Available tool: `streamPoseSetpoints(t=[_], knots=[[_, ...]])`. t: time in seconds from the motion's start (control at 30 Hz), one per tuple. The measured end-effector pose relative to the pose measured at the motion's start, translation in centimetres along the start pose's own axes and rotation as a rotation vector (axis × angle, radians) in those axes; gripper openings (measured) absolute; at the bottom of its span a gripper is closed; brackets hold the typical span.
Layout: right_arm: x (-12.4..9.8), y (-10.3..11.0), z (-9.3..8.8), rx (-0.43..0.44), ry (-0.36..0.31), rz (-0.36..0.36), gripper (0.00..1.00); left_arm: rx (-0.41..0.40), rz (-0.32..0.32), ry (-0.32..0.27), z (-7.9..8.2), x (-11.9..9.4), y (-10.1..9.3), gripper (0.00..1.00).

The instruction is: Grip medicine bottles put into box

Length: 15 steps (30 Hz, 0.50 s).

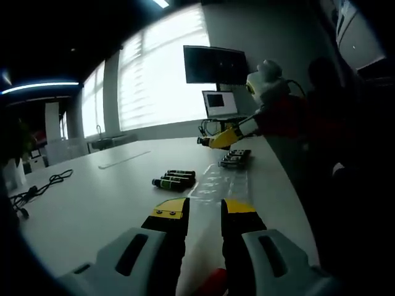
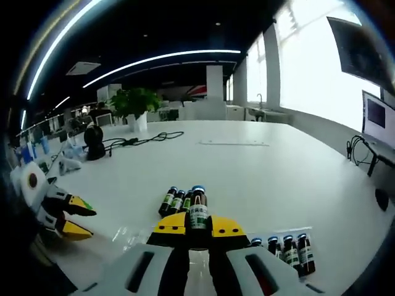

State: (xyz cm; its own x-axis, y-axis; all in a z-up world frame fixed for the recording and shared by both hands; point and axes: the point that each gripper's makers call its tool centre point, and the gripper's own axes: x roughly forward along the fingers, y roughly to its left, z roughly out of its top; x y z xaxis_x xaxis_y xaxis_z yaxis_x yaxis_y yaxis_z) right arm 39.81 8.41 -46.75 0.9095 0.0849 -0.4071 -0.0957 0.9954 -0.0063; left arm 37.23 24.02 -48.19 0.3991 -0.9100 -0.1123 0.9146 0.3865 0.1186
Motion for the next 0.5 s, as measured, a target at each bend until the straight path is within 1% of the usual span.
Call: streamPoseSetpoints(t=[0.1,0.27,0.5], knots=[[0.2,0.1,-0.7,-0.027,0.032,-0.021,0.07,-0.008,0.003,0.003,-0.1,0.1,0.1,0.14],[-0.3,0.1,-2.0,-0.077,0.087,-0.062,0.07,-0.009,0.008,0.009,-0.2,0.2,0.3,0.14],[-0.3,0.0,-3.4,-0.092,0.131,-0.081,0.07,-0.02,0.004,0.006,-0.1,0.3,0.2,0.14]])
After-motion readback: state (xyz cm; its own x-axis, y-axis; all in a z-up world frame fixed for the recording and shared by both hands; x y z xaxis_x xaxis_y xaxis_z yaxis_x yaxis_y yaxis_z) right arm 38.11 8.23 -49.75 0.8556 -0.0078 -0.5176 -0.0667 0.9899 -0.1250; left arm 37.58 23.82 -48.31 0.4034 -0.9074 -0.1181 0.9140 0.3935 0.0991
